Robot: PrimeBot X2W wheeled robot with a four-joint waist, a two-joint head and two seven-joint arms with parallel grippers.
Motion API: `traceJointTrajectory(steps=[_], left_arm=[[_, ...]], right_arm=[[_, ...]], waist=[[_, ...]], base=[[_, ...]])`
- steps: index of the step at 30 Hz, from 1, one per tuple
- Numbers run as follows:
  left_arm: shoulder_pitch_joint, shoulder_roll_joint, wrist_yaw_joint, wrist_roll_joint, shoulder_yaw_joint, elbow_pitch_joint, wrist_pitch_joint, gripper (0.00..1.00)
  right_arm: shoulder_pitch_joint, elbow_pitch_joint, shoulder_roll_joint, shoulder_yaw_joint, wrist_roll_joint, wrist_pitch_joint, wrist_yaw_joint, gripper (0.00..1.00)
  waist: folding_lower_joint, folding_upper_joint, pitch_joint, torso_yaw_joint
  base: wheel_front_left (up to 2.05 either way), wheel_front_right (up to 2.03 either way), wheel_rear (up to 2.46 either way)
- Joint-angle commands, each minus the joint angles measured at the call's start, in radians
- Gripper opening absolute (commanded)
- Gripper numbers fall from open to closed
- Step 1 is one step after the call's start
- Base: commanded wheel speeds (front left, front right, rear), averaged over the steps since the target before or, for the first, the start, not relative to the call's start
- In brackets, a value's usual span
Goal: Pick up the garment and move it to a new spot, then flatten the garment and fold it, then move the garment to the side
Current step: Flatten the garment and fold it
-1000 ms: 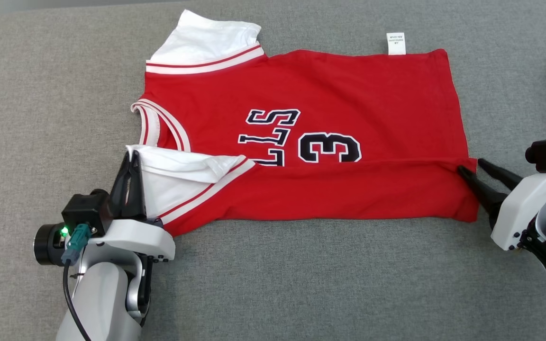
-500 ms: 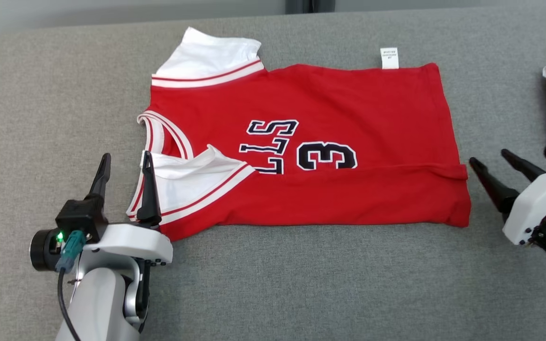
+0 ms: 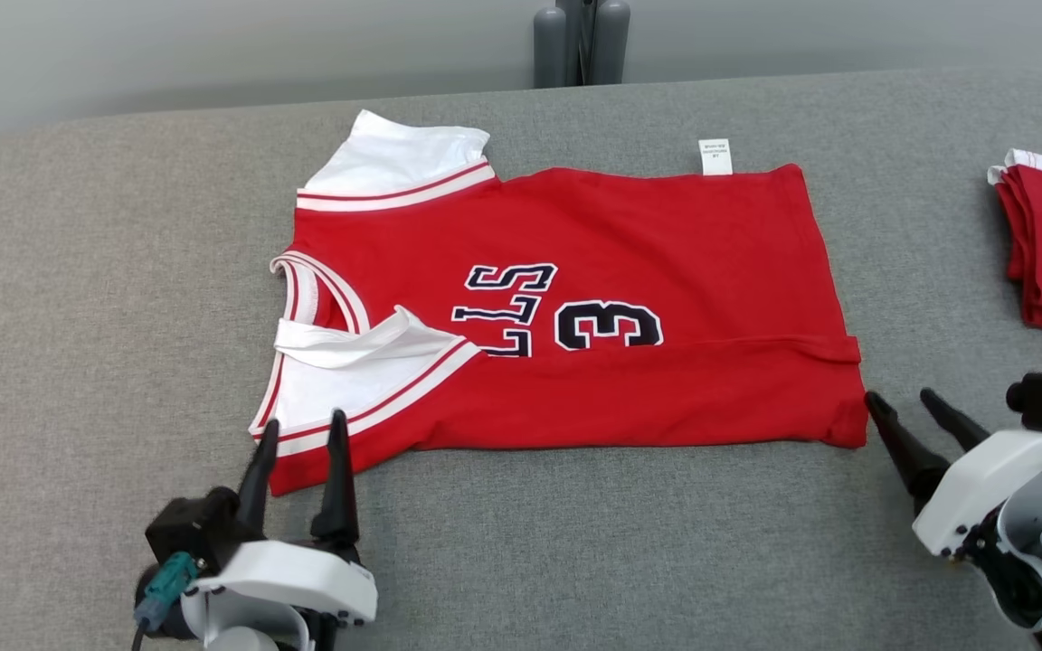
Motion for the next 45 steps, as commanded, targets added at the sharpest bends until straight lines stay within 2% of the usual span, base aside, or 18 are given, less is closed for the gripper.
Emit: traceJointTrajectory(steps=[1,8,17,22,32,42,43,44,45], left_arm=[[0.006,0.005,-0.002,-0.027,-0.011,0.004,-0.004,1.0],[0.038,0.004,-0.012,-0.245,-0.096,0.039,0.019,1.0],[0.028,0.005,-0.028,-0.53,-0.166,0.033,0.083,1.0],[-0.001,0.005,0.003,-0.67,-0.163,0.051,0.075,1.0],[-0.086,0.005,0.031,-0.757,-0.154,0.152,0.047,1.0],[-0.175,0.014,0.022,-0.678,-0.183,0.262,0.017,1.0],[-0.182,0.017,0.021,-0.66,-0.189,0.273,0.015,0.98],[-0.187,0.017,0.019,-0.649,-0.19,0.284,0.013,0.78],[-0.192,0.017,0.017,-0.64,-0.191,0.292,0.01,0.4]], right_arm=[[0.017,-0.001,0.003,-0.008,0.002,0.004,0.0,1.0],[0.084,-0.041,0.042,-0.039,0.025,0.057,0.0,1.0],[0.134,-0.098,0.058,-0.091,0.066,0.133,0.0,1.0],[0.137,-0.108,0.07,-0.117,0.062,0.159,0.0,1.0],[0.117,-0.137,0.097,-0.148,0.027,0.189,0.0,1.0],[0.106,-0.148,0.119,-0.169,-0.001,0.207,0.0,1.0],[0.105,-0.148,0.121,-0.17,-0.004,0.209,0.0,1.0],[0.104,-0.147,0.123,-0.171,-0.004,0.21,0.0,1.0],[0.103,-0.147,0.124,-0.173,-0.007,0.211,0.0,1.0]], waist=[[0.0,-0.0001,-0.006,0.0],[0.0,-0.0001,-0.027,-0.004],[0.0,-0.0001,-0.03,0.0],[0.0,-0.0001,-0.016,0.003],[0.0,-0.0001,0.029,-0.001],[0.0,-0.0001,0.061,-0.007],[0.0,-0.0001,0.064,-0.008],[0.0,-0.0001,0.067,-0.008],[0.0,-0.0001,0.07,-0.008]], base=[[0.0,0.0,0.0],[0.0,0.0,0.0],[0.0,0.0,0.0],[0.0,0.0,0.0],[0.0,0.0,0.0],[0.0,0.0,0.0],[0.0,0.0,0.0],[0.0,0.0,0.0],[0.0,0.0,0.0]])
